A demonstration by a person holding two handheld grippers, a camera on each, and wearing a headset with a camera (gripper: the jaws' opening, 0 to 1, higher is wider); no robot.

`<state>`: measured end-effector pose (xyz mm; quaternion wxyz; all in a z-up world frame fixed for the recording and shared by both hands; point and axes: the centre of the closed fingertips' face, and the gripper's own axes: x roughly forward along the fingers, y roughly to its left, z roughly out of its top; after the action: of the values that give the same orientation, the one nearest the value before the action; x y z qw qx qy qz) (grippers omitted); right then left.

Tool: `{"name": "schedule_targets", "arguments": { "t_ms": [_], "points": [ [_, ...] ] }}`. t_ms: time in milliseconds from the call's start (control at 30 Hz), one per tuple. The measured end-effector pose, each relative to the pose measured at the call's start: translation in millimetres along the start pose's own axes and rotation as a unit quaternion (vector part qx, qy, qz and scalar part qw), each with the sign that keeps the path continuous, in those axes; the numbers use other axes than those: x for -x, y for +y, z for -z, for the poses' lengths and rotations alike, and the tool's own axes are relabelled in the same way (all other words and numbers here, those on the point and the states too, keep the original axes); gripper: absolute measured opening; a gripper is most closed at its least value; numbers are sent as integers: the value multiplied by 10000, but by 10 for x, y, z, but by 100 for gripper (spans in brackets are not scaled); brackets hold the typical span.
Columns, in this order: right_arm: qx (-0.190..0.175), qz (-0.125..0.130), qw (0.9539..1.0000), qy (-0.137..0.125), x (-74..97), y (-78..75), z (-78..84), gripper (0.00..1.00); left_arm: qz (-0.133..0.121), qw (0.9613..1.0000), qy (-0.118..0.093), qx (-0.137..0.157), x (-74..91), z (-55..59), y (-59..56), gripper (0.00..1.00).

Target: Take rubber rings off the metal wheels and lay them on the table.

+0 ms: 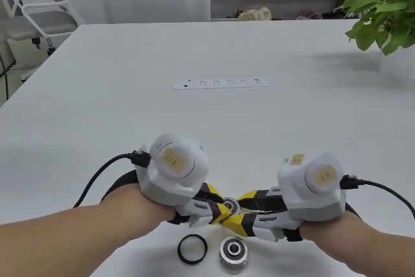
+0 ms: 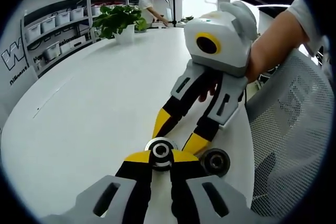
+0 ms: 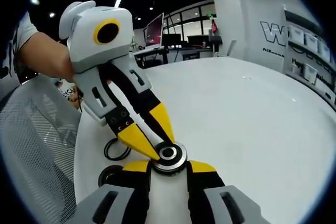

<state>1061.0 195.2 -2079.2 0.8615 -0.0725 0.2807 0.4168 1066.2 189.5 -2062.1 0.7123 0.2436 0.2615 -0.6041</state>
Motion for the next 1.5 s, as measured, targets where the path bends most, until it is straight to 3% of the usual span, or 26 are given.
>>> {"name": "schedule_targets", "arguments": {
  "t_ms": [1067, 1500],
  "points": [
    [-15, 49, 10000, 56, 96, 7, 34, 16, -38, 10000, -29, 62, 6, 2, -12, 7],
    [-189, 1, 9998, 14, 122, 11, 56, 11, -46, 9999, -64, 102, 11, 3, -11, 7]
  ]
}}
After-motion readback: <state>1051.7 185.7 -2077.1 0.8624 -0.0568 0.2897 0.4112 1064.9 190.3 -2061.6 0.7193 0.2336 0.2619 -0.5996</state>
